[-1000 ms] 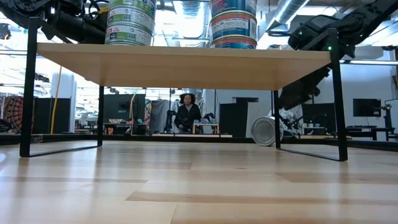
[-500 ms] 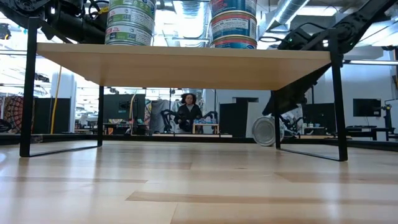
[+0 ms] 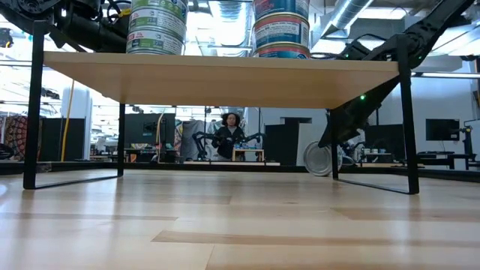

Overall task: Stack canned seafood by type on shelf
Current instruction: Stack the green tuna can on top of the green tuna can on the shelf

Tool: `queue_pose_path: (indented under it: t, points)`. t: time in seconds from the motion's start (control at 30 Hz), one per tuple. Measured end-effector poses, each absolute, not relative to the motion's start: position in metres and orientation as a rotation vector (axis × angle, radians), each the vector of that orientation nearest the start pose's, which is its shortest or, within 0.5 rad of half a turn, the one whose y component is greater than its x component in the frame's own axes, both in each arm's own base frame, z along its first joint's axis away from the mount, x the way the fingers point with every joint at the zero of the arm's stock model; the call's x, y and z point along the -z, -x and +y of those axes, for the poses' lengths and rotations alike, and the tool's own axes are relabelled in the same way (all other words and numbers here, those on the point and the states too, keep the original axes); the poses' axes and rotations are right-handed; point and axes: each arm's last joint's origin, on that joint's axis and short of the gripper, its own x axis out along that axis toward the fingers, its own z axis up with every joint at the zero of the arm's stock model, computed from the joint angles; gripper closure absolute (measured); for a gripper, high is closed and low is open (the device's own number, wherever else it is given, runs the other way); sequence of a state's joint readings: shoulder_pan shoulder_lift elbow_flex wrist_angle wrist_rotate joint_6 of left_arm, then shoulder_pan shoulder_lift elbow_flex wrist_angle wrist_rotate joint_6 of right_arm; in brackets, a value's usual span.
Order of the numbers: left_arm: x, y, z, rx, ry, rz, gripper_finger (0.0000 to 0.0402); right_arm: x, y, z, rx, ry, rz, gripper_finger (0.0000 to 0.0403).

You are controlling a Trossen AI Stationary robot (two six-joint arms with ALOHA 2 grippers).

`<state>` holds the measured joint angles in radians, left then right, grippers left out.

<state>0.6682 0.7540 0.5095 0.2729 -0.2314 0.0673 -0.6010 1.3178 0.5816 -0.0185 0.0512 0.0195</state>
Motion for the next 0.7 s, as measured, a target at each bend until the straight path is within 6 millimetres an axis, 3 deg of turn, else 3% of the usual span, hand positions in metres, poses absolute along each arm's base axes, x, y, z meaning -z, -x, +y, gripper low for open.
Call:
queue_pose_path:
  t: [0.43,0.57,0.7]
  points:
    - [-0.286,-0.134,0.114,-0.900,-0.086,0.009,0.0130,-0.145,-0.213,-0.153,0.611,-0.181,0.797,0.0107]
    - [-0.285,-0.134,0.114,-0.900,-0.083,0.022,0.0130,-0.144,-0.213,-0.153,0.599,-0.153,0.803,0.0144]
    - [-0.283,-0.133,0.112,-0.872,-0.132,0.068,0.0129,-0.145,-0.212,-0.153,0.587,-0.126,0.813,0.0216]
